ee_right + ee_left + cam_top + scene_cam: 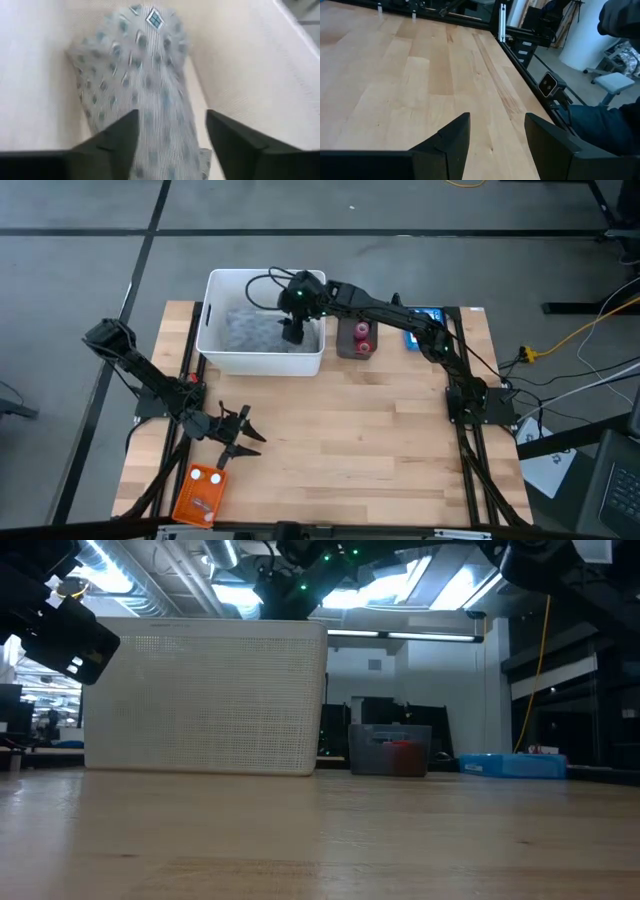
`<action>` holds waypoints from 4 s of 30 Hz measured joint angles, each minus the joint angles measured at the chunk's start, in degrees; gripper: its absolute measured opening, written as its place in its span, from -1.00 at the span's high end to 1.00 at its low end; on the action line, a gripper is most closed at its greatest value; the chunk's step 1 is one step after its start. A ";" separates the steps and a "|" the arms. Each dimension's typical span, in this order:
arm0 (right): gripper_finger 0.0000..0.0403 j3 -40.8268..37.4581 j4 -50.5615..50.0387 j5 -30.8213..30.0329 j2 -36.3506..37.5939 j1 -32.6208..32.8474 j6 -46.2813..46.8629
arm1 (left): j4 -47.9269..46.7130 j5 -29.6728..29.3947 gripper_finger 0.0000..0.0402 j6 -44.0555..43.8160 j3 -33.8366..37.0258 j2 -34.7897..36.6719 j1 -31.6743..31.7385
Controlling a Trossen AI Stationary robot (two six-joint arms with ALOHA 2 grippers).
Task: Pick & place medical supplies in basket/bin
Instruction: Return to Home Position
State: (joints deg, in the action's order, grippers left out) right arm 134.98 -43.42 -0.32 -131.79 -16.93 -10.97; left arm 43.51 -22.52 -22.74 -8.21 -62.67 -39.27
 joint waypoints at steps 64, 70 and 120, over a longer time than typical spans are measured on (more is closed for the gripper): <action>-0.11 -10.59 -14.76 20.82 34.16 40.50 -1.85 | -21.87 -4.90 0.07 19.55 -7.34 23.29 -21.68; -0.11 -29.76 -2.29 10.89 43.48 39.10 4.87 | -20.46 1.78 0.07 19.27 -5.64 24.63 -17.90; -0.11 -129.09 50.73 -9.95 121.57 47.04 14.22 | -54.38 35.14 0.07 20.57 0.32 58.69 33.91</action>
State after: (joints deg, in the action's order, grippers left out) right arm 5.89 7.30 -10.28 -10.22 30.11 3.26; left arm -10.88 12.62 -2.17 -7.89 -3.98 -5.36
